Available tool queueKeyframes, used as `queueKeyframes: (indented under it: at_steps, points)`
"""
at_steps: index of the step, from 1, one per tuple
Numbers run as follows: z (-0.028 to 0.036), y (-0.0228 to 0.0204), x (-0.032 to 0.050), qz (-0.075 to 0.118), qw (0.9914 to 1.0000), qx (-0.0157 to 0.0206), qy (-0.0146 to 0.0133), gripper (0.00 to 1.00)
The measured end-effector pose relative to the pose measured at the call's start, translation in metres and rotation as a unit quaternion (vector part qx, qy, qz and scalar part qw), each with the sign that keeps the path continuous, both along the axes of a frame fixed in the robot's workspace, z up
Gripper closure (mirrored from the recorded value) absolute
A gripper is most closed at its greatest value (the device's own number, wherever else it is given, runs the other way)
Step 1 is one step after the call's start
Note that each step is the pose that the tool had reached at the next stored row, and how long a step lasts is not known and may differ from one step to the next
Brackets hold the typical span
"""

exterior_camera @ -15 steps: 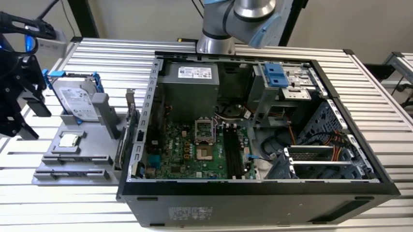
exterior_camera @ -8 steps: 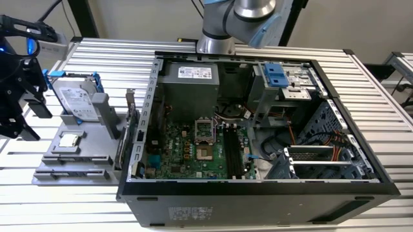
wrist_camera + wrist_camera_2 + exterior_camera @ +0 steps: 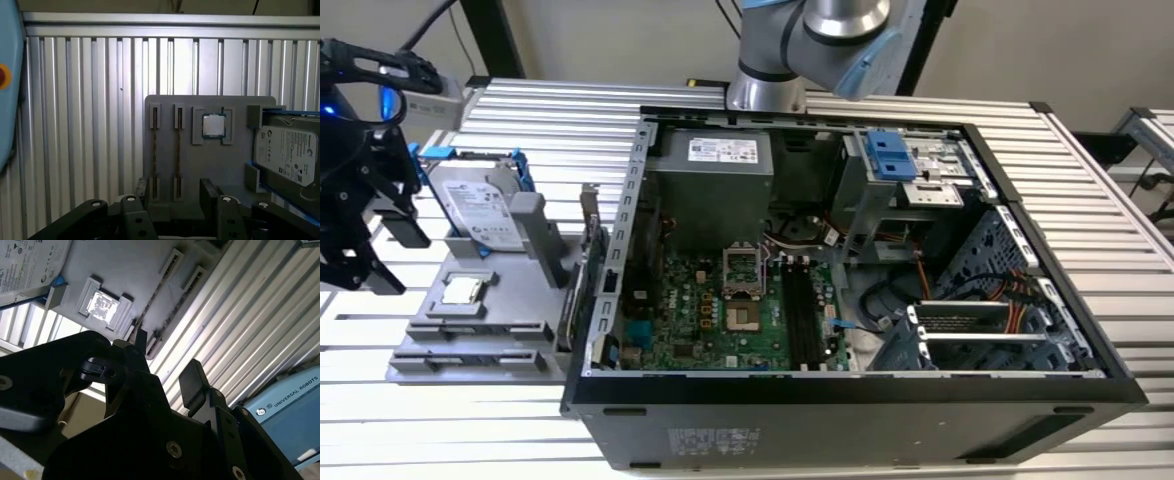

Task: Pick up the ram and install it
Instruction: 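Pick up the ram and move it above insertion slot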

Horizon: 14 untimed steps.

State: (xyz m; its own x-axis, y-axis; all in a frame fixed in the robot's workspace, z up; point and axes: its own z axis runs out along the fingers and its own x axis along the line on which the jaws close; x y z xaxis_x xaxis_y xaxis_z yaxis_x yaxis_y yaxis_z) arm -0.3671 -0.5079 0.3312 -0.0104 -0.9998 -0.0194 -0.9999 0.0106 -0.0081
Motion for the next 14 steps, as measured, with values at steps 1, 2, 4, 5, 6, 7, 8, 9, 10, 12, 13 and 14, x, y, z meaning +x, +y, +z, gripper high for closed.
queueKeyframes:
  at_steps: [1, 2, 4, 5, 6, 7, 8, 9, 10, 12, 13, 14]
  points:
    - [-0.0006, 0.0, 0.0, 0.0, 1.0, -0.0001, 0.0, 0.0]
    - [-0.0011, 0.0, 0.0, 0.0, 1.0, -0.0002, 0.0, 0.0]
    - [-0.0021, 0.0, 0.0, 0.0, 1.0, -0.0005, 0.0, 0.0]
    - [-0.0027, 0.0, 0.0, 0.0, 1.0, -0.0006, 0.0, 0.0]
    - [-0.0032, 0.0, 0.0, 0.0, 1.0, -0.0008, 0.0, 0.0]
    - [-0.0036, 0.0, 0.0, 0.0, 1.0, -0.0009, 0.0, 0.0]
    - [-0.004, 0.0, 0.0, 0.0, 1.0, -0.001, 0.0, 0.0]
    - [-0.0045, 0.0, 0.0, 0.0, 1.0, -0.0012, 0.0, 0.0]
    - [-0.0049, 0.0, 0.0, 0.0, 1.0, -0.0013, 0.0, 0.0]
    - [-0.0059, 0.0, -0.0001, 0.0, 1.0, -0.0015, 0.0, 0.0]
    - [-0.0064, 0.0, 0.0, 0.0, 1.0, -0.0015, 0.0, 0.0]
    - [-0.0068, 0.0, 0.0, 0.0, 1.0, -0.0016, 0.0, 0.0]
